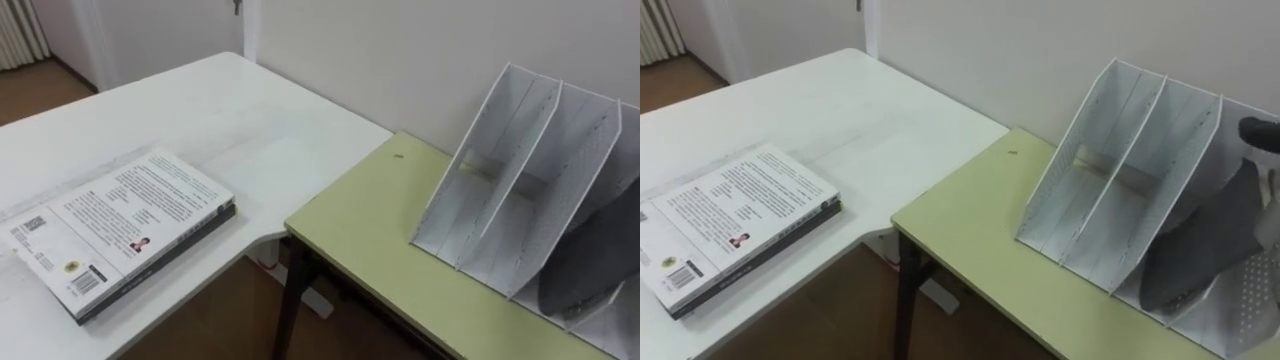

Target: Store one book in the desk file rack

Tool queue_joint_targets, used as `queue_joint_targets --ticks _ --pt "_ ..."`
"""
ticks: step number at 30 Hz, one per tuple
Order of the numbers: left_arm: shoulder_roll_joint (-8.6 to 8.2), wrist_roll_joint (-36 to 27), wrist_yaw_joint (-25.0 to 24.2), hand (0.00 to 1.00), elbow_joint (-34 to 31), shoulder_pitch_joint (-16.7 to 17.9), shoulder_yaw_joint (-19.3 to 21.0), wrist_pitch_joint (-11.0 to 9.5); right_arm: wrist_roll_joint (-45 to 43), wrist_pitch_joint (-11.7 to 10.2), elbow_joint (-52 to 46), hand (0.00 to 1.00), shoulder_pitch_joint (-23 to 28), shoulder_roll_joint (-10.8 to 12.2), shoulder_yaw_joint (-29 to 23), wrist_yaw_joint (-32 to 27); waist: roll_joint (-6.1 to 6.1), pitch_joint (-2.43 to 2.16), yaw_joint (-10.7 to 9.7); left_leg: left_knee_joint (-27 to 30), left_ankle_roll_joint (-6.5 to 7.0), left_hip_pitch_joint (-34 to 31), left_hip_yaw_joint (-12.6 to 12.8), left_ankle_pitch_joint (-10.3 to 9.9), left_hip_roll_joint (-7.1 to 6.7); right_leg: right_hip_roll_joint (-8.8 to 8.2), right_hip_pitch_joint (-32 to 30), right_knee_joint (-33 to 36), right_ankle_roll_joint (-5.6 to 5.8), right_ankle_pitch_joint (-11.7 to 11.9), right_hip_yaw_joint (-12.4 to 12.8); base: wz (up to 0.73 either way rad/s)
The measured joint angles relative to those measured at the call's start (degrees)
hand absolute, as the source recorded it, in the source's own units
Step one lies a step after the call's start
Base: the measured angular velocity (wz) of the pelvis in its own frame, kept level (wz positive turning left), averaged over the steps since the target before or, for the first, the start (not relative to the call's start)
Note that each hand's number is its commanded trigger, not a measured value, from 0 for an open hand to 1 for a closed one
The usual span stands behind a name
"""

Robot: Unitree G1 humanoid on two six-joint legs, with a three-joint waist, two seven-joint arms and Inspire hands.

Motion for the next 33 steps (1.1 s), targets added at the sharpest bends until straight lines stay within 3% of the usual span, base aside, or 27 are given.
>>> queue_joint_targets --ticks 15,19,27,29,33 --pt "-0.09 0.5 0.1 0.00 -0.3 0.0 -1.6 0.6 3.7 0.0 0.5 0.00 -1.3 -0.1 0.1 1.7 0.51 -0.33 -0.3 0.2 -0.01 0.3 0.0 0.0 0.08 -0.33 0.1 -0.1 -0.06 0.0 0.0 0.00" --pt "-0.10 1.0 0.1 0.00 -0.5 -0.2 -2.2 1.0 4.2 0.0 -0.4 0.00 -2.8 -0.1 0.1 1.6 1.14 -0.62 -0.4 0.0 -0.02 0.3 0.1 0.0 0.09 -0.08 0.1 0.0 -0.08 0.1 0.2 0.00" --pt "-0.65 0.9 0.0 0.00 -0.5 -2.0 -2.4 0.5 3.3 -0.2 -12.8 0.00 -2.6 0.2 0.2 1.1 1.78 -0.17 0.0 0.0 -0.04 0.7 0.2 0.0 0.22 0.37 0.7 -0.5 -0.11 0.3 0.3 0.00" --pt "-0.59 -0.5 0.1 0.00 -0.4 -2.8 -4.1 -0.5 3.5 -0.2 -20.6 0.00 -1.2 0.5 1.6 1.6 2.12 0.11 0.3 -0.1 -0.04 0.8 0.5 0.0 0.33 0.47 0.5 -0.5 -0.17 0.4 0.7 -0.08" --pt "-0.76 -1.3 0.1 0.00 -0.3 -3.4 -4.3 -1.9 4.1 -0.6 -31.7 0.00 1.7 0.7 2.8 5.4 2.31 0.06 0.9 -0.5 -0.13 0.9 0.7 0.0 0.48 0.67 0.4 -1.0 -0.29 0.6 1.0 -0.08"
